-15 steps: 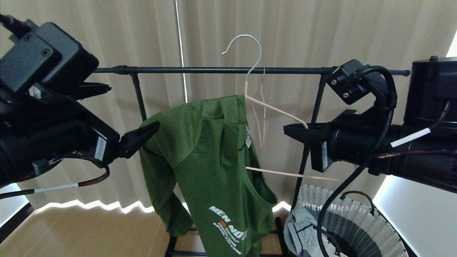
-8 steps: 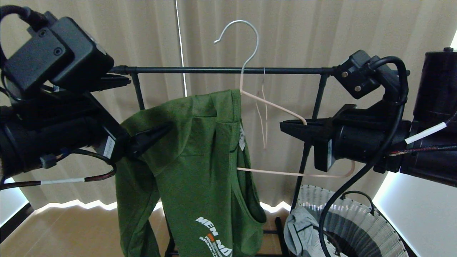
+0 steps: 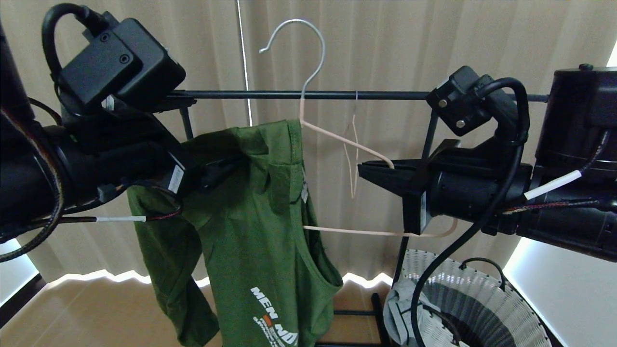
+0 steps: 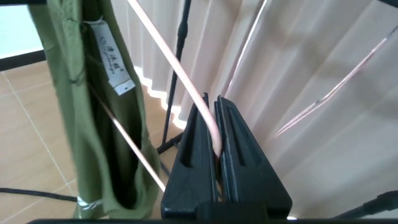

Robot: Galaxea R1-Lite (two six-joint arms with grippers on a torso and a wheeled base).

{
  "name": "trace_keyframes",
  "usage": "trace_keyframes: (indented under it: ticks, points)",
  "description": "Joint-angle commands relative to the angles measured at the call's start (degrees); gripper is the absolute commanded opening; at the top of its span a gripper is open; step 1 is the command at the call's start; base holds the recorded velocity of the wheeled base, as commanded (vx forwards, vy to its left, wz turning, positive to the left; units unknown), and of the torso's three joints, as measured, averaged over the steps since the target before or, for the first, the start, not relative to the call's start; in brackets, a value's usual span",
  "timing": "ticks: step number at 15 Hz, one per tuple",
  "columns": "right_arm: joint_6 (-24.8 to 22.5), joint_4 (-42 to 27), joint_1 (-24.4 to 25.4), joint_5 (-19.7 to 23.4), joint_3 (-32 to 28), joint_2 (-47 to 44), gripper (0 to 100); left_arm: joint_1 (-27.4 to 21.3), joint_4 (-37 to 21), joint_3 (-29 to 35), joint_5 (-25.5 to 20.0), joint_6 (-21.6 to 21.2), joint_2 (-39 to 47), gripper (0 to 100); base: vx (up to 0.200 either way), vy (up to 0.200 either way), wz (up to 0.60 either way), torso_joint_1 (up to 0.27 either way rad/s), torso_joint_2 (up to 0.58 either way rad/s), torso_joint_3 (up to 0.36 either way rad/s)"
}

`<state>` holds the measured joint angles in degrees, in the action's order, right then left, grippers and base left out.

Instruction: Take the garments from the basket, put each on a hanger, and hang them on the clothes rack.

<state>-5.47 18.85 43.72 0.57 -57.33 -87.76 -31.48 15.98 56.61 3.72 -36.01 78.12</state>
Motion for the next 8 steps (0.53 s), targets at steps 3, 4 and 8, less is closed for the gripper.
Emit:
trace_keyframes:
  ticks: [3,4,8]
  points:
    - [-0.33,-0.04,1.20,0.04,0.12,-0.39,0,0.36,0.28,0.08,-0.03,-0.02,1.25,100,0.000,0.000,0.00,0.000,0.00,0.000]
    - [-0.33,-0.04,1.20,0.04,0.20,-0.31,0,0.36,0.37,0.08,-0.03,-0.02,1.25,100,0.000,0.000,0.00,0.000,0.00,0.000]
    - [-0.33,-0.04,1.28,0.04,0.38,-0.22,0,0.45,0.28,-0.10,-0.03,-0.02,1.07,0,0.000,0.000,0.00,0.000,0.00,0.000]
